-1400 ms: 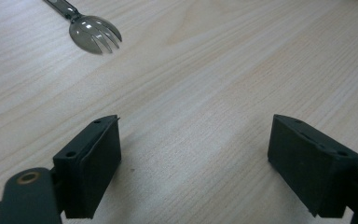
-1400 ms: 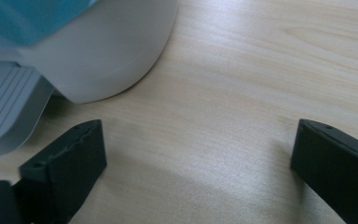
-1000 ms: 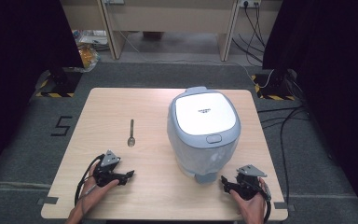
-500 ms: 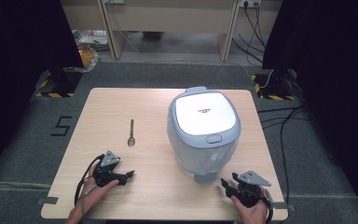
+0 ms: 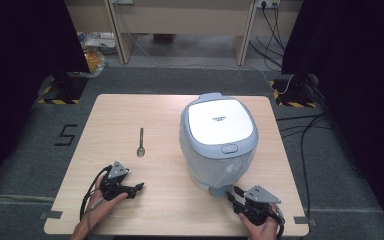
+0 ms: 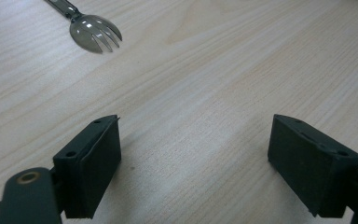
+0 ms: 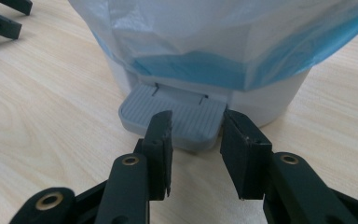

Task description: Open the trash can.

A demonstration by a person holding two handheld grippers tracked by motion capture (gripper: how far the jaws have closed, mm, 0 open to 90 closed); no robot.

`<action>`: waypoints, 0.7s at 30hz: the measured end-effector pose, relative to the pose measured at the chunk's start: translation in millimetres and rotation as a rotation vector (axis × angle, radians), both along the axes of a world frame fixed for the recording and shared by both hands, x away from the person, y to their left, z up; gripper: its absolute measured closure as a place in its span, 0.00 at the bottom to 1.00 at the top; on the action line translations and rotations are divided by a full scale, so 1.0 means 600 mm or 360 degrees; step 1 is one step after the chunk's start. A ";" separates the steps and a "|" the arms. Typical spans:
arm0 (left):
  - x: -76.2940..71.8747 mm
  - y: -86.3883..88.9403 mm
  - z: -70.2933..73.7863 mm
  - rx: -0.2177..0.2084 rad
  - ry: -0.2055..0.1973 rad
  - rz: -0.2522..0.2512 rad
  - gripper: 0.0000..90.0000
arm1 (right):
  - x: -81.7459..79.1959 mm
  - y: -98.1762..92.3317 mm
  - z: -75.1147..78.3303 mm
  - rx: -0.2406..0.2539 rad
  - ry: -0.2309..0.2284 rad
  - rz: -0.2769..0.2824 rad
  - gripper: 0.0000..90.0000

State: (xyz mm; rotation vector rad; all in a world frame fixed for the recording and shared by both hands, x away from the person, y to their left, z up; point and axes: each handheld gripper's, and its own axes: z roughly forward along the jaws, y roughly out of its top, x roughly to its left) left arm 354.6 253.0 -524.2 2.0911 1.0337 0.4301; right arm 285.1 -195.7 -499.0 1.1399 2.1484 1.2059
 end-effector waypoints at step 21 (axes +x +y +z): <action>0.000 0.000 0.000 0.0003 -0.0001 0.0003 0.18 | 0.022 0.029 -0.010 -0.0025 -0.0019 0.0006 0.70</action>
